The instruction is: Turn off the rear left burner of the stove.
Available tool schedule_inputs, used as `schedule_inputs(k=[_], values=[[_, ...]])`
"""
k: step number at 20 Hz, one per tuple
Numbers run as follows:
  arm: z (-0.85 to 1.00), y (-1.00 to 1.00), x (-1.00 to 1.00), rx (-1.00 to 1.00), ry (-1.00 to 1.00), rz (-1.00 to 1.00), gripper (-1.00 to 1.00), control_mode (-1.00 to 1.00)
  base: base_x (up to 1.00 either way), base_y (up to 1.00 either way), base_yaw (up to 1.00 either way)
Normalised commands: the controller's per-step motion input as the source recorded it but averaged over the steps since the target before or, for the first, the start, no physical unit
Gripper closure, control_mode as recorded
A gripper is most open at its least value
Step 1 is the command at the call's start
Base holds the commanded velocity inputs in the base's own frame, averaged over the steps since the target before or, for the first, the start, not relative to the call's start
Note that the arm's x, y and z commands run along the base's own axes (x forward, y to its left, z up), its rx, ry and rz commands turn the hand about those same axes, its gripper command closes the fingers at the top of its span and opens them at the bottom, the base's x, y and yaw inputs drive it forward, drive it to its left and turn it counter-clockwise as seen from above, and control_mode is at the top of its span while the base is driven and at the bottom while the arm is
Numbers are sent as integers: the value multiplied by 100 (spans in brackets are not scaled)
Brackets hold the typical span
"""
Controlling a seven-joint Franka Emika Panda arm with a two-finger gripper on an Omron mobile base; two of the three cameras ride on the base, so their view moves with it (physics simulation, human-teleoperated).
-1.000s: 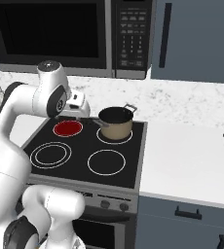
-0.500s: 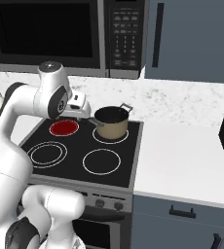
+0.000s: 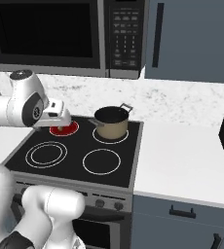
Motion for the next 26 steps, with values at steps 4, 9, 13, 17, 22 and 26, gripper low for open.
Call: schedule_inputs(k=[4, 9, 13, 17, 22, 26], values=[[-88, 100, -96, -22, 0, 18, -100, -100, 0, 0, 0], [-100, 100, -84, -23, 0, 18, -100, -100, 0, 0, 0], [-100, 100, -76, -21, 0, 16, -100, -100, 0, 0, 0], [-100, 100, -75, -15, 0, 13, -100, -100, 0, 0, 0], [-91, 75, -47, -20, -34, 11, -100, -100, 0, 0, 0], [-40, 1, -3, -8, -72, 2, -100, -100, 0, 0, 0]])
